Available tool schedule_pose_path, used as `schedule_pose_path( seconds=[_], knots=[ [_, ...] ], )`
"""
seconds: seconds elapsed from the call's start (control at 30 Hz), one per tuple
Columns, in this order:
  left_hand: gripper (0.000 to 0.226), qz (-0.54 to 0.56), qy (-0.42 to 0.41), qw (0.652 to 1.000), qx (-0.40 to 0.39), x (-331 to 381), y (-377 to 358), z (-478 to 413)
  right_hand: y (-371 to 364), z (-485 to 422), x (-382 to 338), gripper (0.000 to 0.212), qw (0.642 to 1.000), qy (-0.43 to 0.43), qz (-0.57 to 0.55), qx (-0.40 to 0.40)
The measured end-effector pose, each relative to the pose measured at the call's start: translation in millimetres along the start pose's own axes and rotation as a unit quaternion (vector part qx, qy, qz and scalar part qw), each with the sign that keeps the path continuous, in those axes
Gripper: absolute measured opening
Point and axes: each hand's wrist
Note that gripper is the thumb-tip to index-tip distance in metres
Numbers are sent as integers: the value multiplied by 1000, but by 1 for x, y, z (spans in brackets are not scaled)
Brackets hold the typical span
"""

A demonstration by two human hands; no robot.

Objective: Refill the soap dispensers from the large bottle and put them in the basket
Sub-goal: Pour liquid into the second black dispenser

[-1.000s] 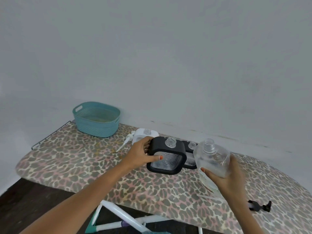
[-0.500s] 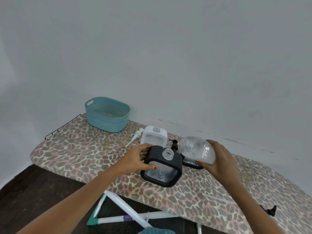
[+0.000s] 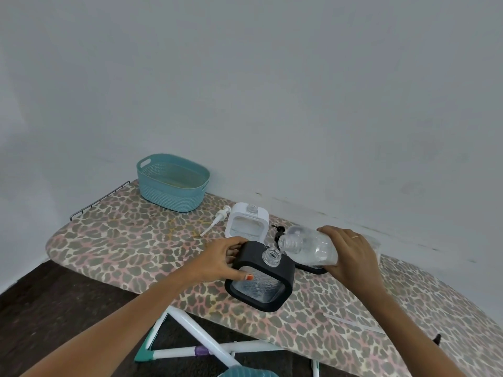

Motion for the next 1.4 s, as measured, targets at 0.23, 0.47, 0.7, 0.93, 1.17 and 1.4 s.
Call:
schedule_pose_path(
  seconds=[0.23,0.47,0.7,0.93,1.17,1.4],
  knots=[
    [57,9,-1,1000,-2,0,-3,-3,1,-2,5,58,999,21,41,14],
    [57,11,0,1000,-4,-2,-4,-5,0,-3,11,68,998,34,43,12],
    [57,12,4,1000,-1,-2,-5,-6,-1,-2,16,70,998,38,53,-1],
    [57,5,2,1000,2,-3,-7,-8,0,-1,18,71,998,46,51,4],
    [57,3,4,1000,4,-5,-8,-10,0,-1,20,61,997,45,67,-4],
    [56,7,4,1000,0,-7,-10,-11,0,0,21,62,996,46,72,-8]
  ],
)
Point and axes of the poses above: each hand's wrist, its own z-axis away from the middle knuckle, its own y-axis out of the back of the hand, x = y × z, and after that the axes turned 10 degrees about -z, right-handed
